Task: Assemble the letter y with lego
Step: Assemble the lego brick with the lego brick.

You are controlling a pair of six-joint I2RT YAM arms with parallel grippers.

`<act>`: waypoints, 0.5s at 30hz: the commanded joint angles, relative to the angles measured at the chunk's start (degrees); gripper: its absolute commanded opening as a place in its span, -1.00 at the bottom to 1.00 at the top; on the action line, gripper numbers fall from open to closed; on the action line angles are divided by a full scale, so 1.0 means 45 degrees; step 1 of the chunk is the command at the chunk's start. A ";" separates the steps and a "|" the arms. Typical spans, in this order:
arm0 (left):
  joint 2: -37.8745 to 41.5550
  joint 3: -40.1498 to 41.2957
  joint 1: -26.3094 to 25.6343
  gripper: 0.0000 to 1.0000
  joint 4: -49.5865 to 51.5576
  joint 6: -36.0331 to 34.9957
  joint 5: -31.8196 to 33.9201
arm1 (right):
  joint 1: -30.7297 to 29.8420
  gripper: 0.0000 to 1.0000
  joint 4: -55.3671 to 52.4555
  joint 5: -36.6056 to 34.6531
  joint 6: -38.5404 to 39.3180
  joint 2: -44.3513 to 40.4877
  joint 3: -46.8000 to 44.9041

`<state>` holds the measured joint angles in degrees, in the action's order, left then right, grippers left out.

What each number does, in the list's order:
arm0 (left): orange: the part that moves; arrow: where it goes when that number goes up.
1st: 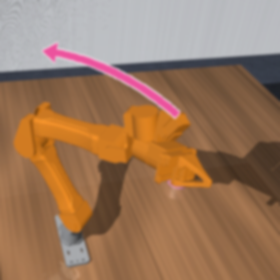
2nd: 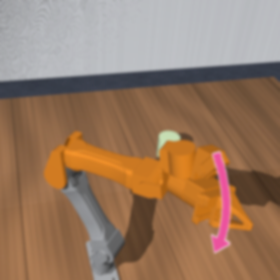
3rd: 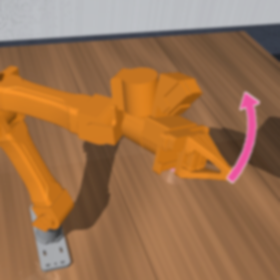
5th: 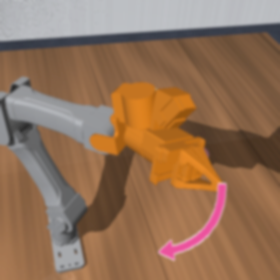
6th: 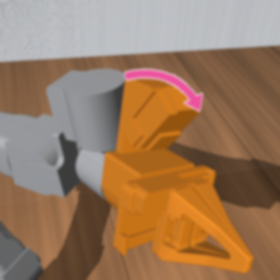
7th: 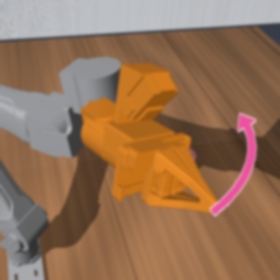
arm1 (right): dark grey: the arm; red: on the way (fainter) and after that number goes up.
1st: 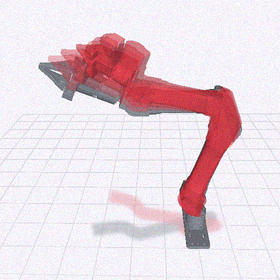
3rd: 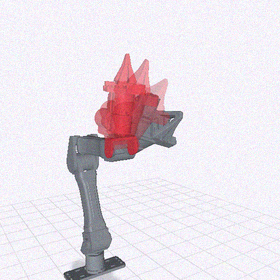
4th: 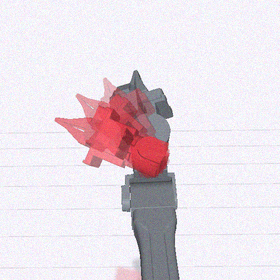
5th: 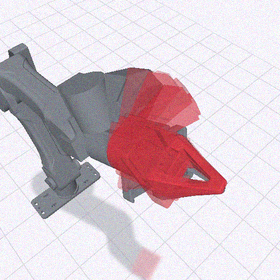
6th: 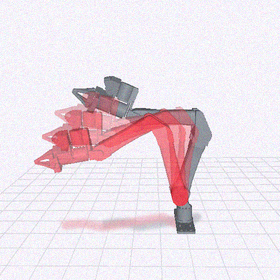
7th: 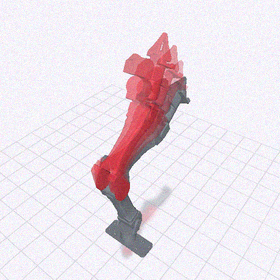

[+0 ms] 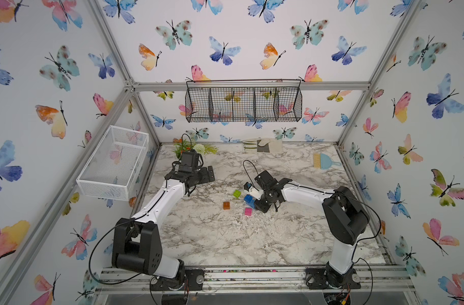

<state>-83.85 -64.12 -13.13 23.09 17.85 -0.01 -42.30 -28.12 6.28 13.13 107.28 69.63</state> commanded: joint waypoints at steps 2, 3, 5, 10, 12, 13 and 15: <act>0.0041 -0.0380 0.0004 0.97 0.0088 0.0019 0.0196 | 0.0085 -0.75 -0.2139 -0.0095 -0.0316 0.0925 -0.0195; 0.0051 -0.0381 -0.0003 0.97 0.0097 0.0019 0.0183 | 0.0085 -0.75 -0.2085 -0.0121 -0.0346 0.0900 -0.0124; 0.0048 -0.0381 0.0008 0.97 0.0098 0.0009 0.0209 | 0.0085 -0.75 -0.1903 -0.0235 -0.0400 0.0818 -0.0063; 0.0057 -0.0361 0.0004 0.97 0.0100 0.0019 0.0209 | 0.0094 -0.69 -0.2257 -0.1042 -0.0304 0.0415 0.0266; 0.0046 -0.0361 -0.0008 0.97 0.0093 0.0009 0.0173 | 0.0085 -0.66 -0.2612 -0.1446 -0.0184 0.0227 0.0365; 0.0041 -0.0361 0.0001 0.97 0.0066 0.0018 0.0142 | 0.0085 -0.64 -0.2764 -0.1740 -0.0182 0.0157 0.0386; 0.0022 -0.0363 -0.0008 0.97 0.0080 0.0018 0.0119 | 0.0085 -0.58 -0.3026 -0.1891 -0.0182 -0.0006 0.0407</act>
<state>-83.85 -64.16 -13.13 23.07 17.85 -0.01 -42.30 -33.91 1.91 12.56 107.48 71.85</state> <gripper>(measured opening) 0.984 0.344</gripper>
